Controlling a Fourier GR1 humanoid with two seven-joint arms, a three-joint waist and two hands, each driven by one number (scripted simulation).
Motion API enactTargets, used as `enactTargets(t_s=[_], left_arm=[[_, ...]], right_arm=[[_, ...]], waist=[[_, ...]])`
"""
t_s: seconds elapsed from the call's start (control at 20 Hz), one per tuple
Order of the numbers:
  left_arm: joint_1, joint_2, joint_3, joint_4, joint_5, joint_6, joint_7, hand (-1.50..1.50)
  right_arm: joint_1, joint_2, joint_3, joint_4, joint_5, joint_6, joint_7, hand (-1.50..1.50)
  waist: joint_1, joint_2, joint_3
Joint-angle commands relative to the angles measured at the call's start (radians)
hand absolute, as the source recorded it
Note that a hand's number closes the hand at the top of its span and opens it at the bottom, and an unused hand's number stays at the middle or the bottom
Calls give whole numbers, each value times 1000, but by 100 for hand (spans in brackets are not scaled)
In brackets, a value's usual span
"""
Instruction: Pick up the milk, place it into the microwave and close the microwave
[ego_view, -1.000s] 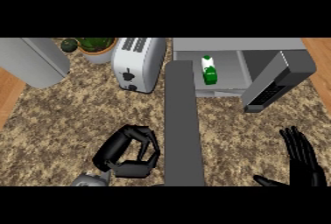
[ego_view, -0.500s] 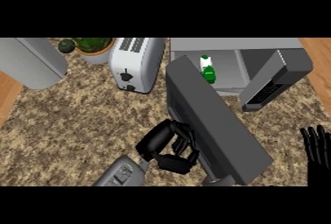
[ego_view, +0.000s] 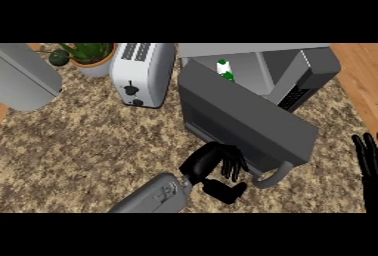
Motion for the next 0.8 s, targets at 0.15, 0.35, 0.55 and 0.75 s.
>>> enactTargets(t_s=[0.15,0.35,0.55,0.75], left_arm=[[-105,-7,-44,34,189,109,-70,-150],[-170,-7,-20,16,283,123,-115,150],[-254,-7,6,36,346,140,-128,150],[-302,-7,16,82,396,164,-148,150]], right_arm=[[-27,-46,29,-80,-37,77,43,-150],[-79,-51,54,-116,-52,83,84,-150],[-108,-75,63,-148,-76,107,117,-150],[-136,-91,53,-157,-98,120,127,-150]], waist=[[-75,16,-3],[-112,27,-4],[-156,35,-4],[-185,47,-2]])
